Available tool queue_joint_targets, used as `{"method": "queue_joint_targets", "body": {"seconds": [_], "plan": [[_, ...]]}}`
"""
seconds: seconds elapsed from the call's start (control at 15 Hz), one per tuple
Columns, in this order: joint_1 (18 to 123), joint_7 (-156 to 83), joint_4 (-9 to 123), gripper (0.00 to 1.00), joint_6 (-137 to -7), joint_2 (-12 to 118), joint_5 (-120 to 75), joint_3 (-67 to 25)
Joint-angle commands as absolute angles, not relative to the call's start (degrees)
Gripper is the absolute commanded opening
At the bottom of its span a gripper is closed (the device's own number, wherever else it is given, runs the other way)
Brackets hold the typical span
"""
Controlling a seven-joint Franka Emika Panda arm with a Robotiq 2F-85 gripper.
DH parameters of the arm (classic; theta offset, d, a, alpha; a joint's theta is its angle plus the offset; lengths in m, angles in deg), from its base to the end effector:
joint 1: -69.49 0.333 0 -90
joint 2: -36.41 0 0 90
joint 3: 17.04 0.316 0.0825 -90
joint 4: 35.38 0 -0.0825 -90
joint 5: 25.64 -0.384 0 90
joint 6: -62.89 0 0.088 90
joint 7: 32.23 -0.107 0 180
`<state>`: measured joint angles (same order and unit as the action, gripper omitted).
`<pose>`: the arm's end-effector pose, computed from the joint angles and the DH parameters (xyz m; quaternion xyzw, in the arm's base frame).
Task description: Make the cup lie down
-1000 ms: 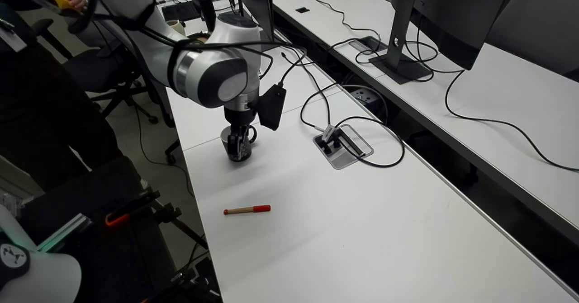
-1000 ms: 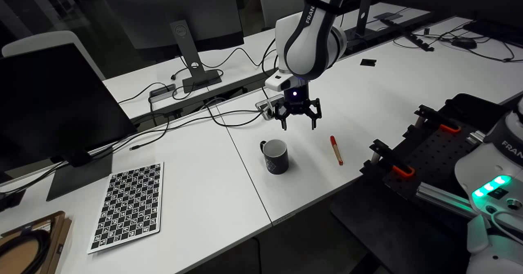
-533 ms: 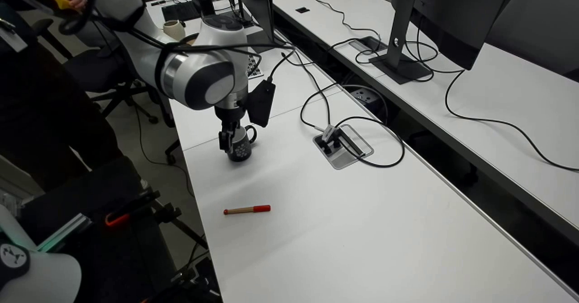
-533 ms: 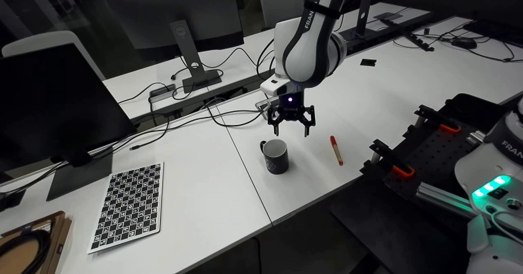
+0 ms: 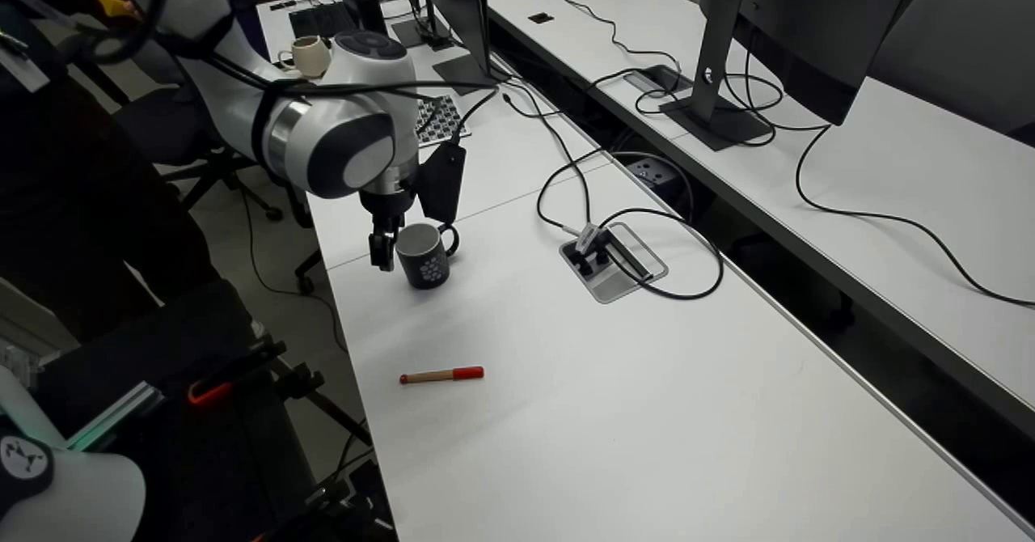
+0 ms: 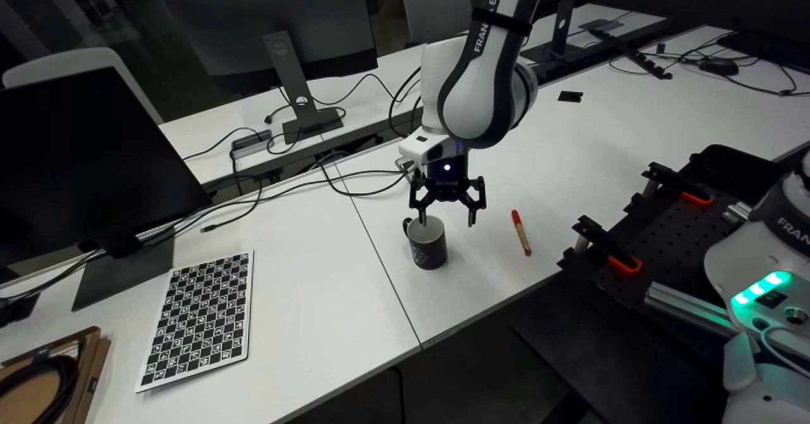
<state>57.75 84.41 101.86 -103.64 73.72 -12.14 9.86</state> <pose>0.4387 0.1674 0.0803 -0.3333 -0.9354 -0.0765 0.0899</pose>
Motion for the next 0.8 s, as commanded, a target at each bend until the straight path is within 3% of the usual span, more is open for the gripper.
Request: {"method": "queue_joint_targets", "body": {"seconds": [0.0, 0.73], "plan": [[61.3, 83.8, 101.3, 1.00, -106.5, 74.3, -12.1, 6.7], [71.5, 78.2, 100.1, 1.00, -109.8, 74.8, -9.8, -1.6]]}}
